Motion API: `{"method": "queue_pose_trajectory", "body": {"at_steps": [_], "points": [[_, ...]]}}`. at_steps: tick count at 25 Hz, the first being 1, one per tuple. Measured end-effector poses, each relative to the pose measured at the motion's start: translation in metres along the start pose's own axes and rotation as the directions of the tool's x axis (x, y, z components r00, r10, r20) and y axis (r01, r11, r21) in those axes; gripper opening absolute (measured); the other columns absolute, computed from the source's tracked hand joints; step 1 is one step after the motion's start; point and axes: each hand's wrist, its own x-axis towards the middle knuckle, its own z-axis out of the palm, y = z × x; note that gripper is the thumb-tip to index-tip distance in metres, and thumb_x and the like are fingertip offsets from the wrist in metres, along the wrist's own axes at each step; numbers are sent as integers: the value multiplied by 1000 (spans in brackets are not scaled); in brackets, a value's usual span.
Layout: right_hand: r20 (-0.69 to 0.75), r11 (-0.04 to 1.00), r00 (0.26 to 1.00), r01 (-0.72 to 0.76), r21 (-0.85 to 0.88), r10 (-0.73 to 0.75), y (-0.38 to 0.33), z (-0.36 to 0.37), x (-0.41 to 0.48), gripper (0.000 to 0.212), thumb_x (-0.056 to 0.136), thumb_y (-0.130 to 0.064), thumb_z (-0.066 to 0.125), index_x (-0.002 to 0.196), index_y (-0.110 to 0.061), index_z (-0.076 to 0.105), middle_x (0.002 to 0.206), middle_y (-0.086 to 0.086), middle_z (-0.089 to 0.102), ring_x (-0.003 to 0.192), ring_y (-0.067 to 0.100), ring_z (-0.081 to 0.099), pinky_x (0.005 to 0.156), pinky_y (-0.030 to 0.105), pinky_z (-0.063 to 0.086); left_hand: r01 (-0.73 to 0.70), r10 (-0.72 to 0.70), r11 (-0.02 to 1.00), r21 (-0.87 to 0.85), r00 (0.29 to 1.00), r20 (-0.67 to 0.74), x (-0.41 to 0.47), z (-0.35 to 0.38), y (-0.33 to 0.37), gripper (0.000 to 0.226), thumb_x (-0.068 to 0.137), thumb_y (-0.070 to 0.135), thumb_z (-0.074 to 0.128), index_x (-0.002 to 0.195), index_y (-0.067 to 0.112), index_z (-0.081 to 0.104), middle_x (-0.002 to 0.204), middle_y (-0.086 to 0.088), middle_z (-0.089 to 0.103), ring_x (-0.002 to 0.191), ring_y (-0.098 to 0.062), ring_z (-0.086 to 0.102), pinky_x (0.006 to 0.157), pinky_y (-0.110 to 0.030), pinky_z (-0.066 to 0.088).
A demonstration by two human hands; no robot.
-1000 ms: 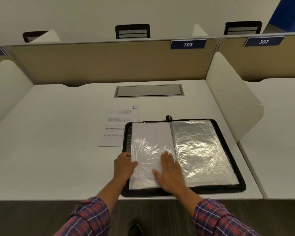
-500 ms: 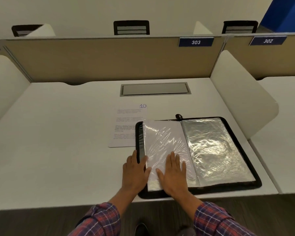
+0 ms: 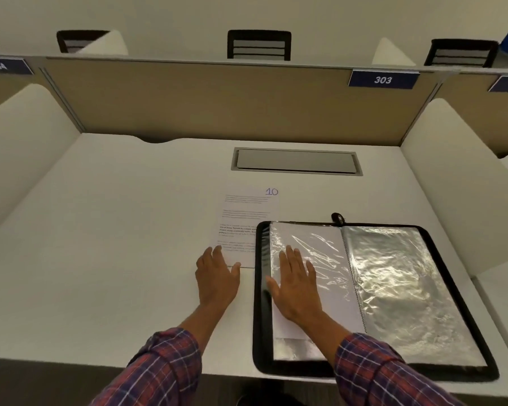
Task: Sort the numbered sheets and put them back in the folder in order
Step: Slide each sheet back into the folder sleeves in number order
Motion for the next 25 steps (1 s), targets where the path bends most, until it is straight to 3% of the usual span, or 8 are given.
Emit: {"method": "queue_pose_trajectory", "body": {"at_steps": [4,8,11,16,19,22,24,25], "points": [[35,998,998,56,-19,-55,-14,-11,55,82,105,-63,23,167,-14,1,175,7,-4,161,25,-8,126,45,-8,133,-133,991,-1,991,15,42,-17,15,69,98,40,66,153,9,36,154,-16,42,140,-35,40,113,-48,40],[113,979,981,172,-110,-160,-22,-11,102,93,94,-69,5,166,-10,5,175,11,3,162,28,-3,126,51,-5,287,-286,958,-18,957,41,81,-24,29,64,95,42,69,145,10,44,142,-16,50,132,-36,48,105,-50,46],[154,964,967,224,-145,-202,-25,-9,127,95,93,-70,3,165,-9,9,174,12,6,161,30,-1,127,57,-4,380,-374,921,-84,924,80,111,-22,29,66,92,47,71,142,10,49,139,-12,57,131,-35,53,106,-49,46],[159,965,964,234,-120,-214,-24,0,149,100,88,-71,-3,164,-9,17,173,12,14,161,31,9,127,59,2,486,-470,866,-118,872,135,149,-15,37,56,70,61,69,103,17,75,112,-5,73,105,-31,65,94,-50,56],[127,968,966,236,-87,-224,-21,6,155,93,93,-70,9,160,-10,32,169,12,28,158,31,22,126,60,10,445,-442,858,-258,894,73,154,-18,57,54,82,42,79,126,14,66,129,-5,60,115,-29,61,95,-47,58],[108,968,967,240,-73,-231,-21,10,159,85,96,-68,18,157,-12,38,166,11,36,155,31,29,126,61,15,471,-469,763,-442,875,122,166,-18,68,70,85,35,81,143,8,52,136,-5,58,114,-28,65,89,-38,59],[101,969,967,240,-56,-234,-21,8,161,85,96,-68,16,158,-13,36,166,10,36,155,31,29,126,60,13,495,-474,732,-468,863,172,176,-17,67,78,72,51,83,137,13,61,130,-4,68,109,-28,70,89,-41,60],[95,970,967,240,-45,-235,-20,7,163,86,96,-69,14,158,-14,35,166,10,36,155,30,29,126,60,11,492,-461,744,-452,868,185,183,-16,63,68,66,54,82,122,17,69,118,-1,75,98,-26,74,86,-45,63]]}}
